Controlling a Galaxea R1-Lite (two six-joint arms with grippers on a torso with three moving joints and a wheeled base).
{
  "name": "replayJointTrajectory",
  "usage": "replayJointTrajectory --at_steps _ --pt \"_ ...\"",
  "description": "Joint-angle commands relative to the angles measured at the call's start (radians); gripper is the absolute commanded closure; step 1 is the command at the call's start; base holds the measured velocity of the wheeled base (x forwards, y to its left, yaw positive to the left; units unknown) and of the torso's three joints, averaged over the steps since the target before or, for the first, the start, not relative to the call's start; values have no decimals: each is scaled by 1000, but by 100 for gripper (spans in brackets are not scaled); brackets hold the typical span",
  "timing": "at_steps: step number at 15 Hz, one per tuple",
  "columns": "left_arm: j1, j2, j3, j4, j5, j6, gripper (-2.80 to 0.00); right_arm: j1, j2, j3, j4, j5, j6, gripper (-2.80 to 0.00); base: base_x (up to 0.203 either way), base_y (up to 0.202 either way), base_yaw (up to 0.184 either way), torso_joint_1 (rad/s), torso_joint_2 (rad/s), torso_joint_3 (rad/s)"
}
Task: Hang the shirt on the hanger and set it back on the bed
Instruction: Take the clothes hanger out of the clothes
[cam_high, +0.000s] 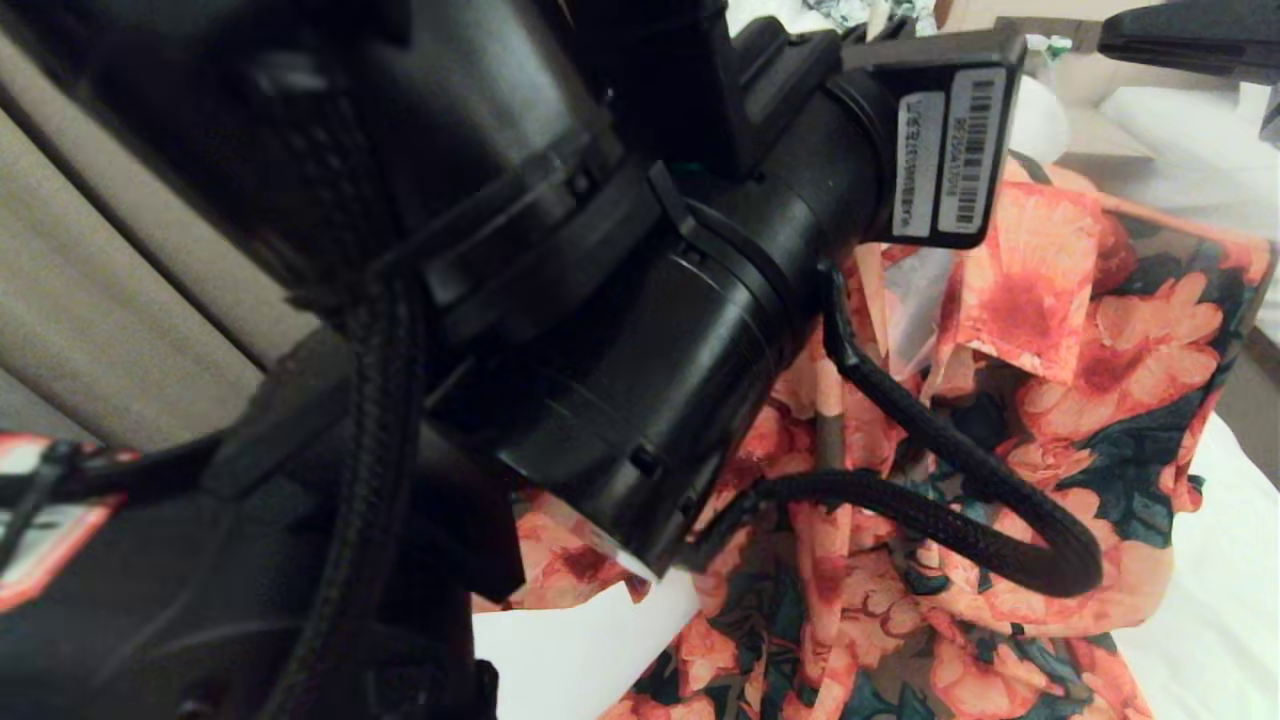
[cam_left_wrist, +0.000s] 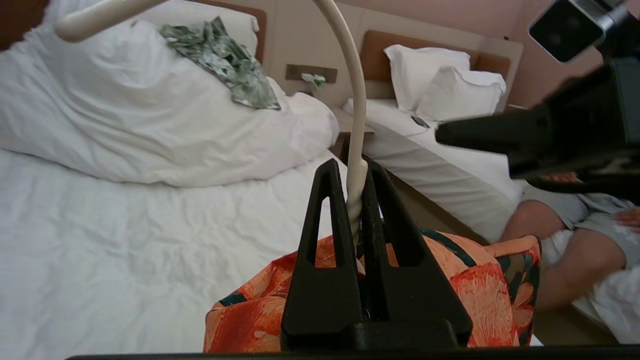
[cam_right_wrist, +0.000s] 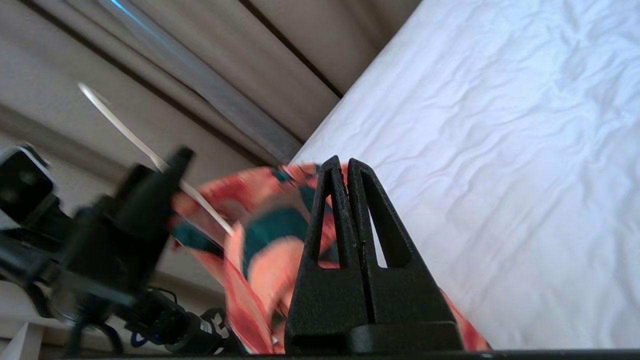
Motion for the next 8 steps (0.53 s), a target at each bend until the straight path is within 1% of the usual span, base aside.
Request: replayJointTrajectory --at_steps 1,3,6,8 --pt "14 -31 -36 18 4 1 0 0 8 -4 1 -25 2 0 0 0 0 0 0 0" --pt "24 -45 -87 62 4 1 0 0 7 -1 7 -98 2 0 0 0 0 0 0 0" --pt "36 -54 -181 154 6 3 0 -2 -26 4 9 -104 3 0 0 0 0 0 0 0" --pt "38 -61 -213 190 7 15 0 -1 -62 12 26 -103 1 0 0 0 0 0 0 0"
